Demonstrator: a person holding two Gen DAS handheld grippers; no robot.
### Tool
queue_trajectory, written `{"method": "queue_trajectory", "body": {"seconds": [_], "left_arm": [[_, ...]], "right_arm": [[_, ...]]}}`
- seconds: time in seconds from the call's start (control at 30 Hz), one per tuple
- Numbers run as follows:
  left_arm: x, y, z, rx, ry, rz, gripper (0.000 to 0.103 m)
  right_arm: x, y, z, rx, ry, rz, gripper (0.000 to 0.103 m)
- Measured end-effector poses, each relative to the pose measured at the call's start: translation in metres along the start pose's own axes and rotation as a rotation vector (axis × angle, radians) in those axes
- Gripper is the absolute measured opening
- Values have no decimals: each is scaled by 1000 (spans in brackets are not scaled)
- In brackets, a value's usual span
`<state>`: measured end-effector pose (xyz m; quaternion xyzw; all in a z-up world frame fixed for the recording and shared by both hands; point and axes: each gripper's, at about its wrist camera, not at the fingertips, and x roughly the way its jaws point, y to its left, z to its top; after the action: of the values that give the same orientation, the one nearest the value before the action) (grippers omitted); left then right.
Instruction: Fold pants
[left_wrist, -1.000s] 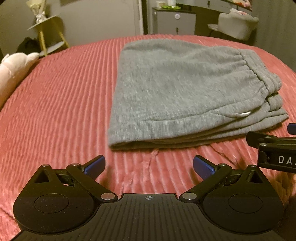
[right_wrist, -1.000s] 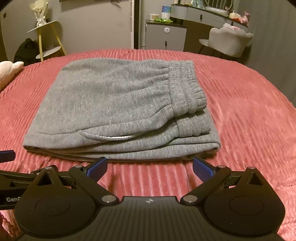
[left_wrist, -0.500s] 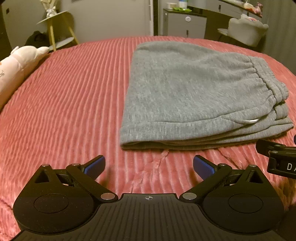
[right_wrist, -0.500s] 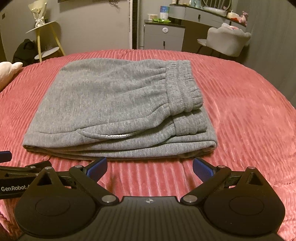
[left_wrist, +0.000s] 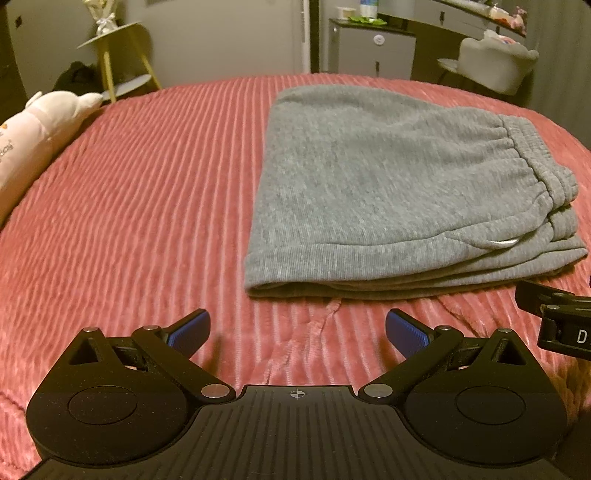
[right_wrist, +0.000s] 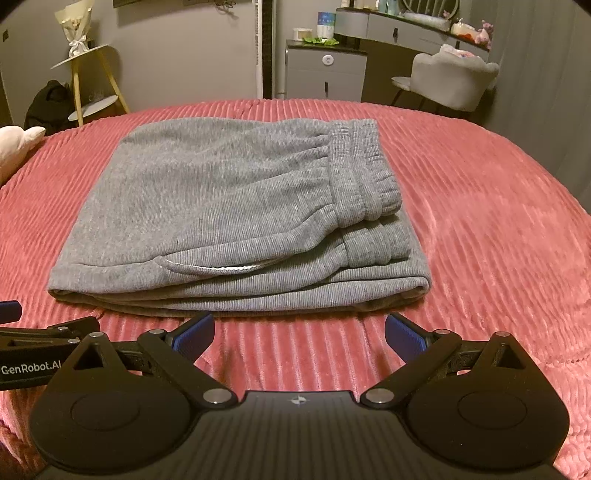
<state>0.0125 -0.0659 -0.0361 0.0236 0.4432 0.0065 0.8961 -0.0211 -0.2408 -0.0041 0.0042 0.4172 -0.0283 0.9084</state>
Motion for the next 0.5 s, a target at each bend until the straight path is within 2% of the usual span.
{"method": "queue_trajectory", "body": {"seconds": [0.5], "left_arm": [[1,-1,0,-5,5,3,103]], "right_arm": [[1,-2,0,17,7,12,99]]}}
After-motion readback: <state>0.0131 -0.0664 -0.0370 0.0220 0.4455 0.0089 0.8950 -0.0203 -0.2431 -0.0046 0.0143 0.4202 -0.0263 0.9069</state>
